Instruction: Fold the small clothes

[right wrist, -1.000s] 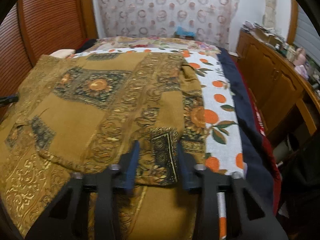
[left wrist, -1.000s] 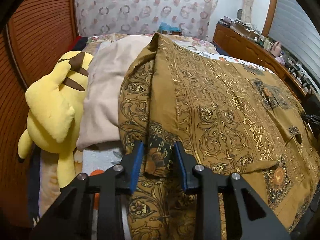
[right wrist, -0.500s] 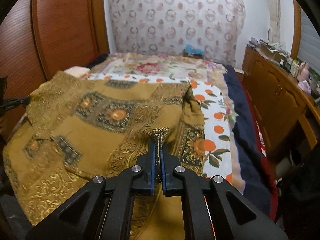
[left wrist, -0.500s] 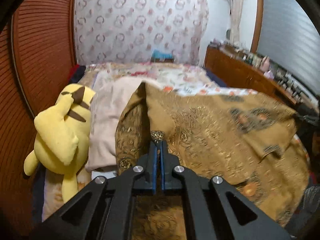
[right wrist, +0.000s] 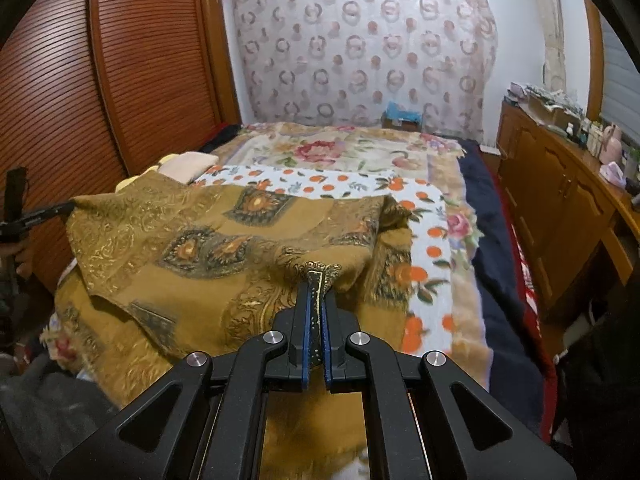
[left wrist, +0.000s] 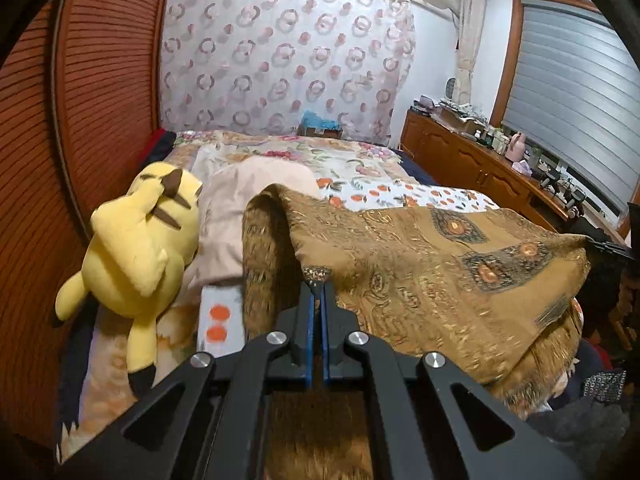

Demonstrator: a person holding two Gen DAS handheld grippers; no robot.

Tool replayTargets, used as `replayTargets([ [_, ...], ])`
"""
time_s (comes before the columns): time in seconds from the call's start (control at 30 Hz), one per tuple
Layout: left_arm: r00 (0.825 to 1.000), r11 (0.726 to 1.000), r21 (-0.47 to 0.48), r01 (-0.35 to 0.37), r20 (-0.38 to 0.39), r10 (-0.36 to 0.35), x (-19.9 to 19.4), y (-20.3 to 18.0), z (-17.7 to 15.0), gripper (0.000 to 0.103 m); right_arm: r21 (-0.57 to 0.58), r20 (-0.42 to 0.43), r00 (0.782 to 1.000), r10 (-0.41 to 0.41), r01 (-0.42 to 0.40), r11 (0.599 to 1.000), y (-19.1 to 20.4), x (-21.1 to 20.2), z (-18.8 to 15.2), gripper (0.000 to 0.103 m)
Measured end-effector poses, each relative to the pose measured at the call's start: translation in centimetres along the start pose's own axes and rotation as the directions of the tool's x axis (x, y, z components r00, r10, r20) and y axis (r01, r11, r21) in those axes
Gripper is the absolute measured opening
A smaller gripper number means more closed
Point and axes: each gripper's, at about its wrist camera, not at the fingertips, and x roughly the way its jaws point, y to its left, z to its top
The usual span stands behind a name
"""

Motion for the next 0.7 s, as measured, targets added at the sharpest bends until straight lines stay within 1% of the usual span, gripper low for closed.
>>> replayTargets([
  [0.1,1.0,1.0,-0.018,-0.018,-0.022,0.017,-1.0,0.4,-1.8,0.0,0.008,-0.013,1.0,-0.013,0.013,1.0,0.0,-1.9,-1.3,0.002],
  [0.2,0.997,0.999,-0.024,-0.044,-0.068,0.042,-0.5,0.8,-3.9,0.0,0.016,-0.038,0.999,-0.028,0.028,0.999,0.2,-2.7,-2.7,0.002],
  [0.3,0.991,0.997,-0.011,-0.074,-0.113,0.073,0.5,0.8,-5.4,0.0,0.026,-0.091,0.996,-0.025,0.028,0.999,0.7,-1.8,-5.0,0.002],
  [0.4,0.987,0.996,-0.01,-0.084,-0.137,0.081,1.2,0.6,-6.0,0.001,0.022,-0.13,0.99,-0.051,0.055,0.998,1.1,-0.3,-6.3,0.003],
  [0.47,0.985,0.996,-0.007,-0.091,-0.145,0.089,1.3,0.6,-6.3,0.007,0.03,-0.135,0.989,-0.062,0.066,0.997,1.1,0.3,-6.5,0.005],
  [0.5,0.985,0.996,-0.005,-0.094,-0.147,0.093,1.3,0.6,-6.4,0.01,0.027,-0.134,0.988,-0.076,0.08,0.996,1.1,0.4,-6.4,0.007],
  [0.57,0.985,0.995,-0.002,-0.098,-0.146,0.097,1.2,0.8,-6.5,0.028,0.018,-0.124,0.987,-0.099,0.102,0.995,1.1,0.4,-6.1,0.009],
  [0.6,0.983,0.994,-0.005,-0.107,-0.148,0.105,1.2,0.9,-6.5,0.032,0.011,-0.116,0.988,-0.105,0.107,0.994,1.2,0.3,-5.9,0.01],
  [0.63,0.982,0.994,-0.007,-0.112,-0.151,0.11,1.0,0.8,-6.5,0.036,0.003,-0.104,0.988,-0.115,0.115,0.993,1.3,0.1,-5.5,0.013],
  [0.7,0.982,0.994,-0.007,-0.113,-0.152,0.111,1.0,1.0,-6.6,0.036,-0.016,-0.08,0.987,-0.137,0.136,0.991,1.7,-0.2,-4.8,0.018],
])
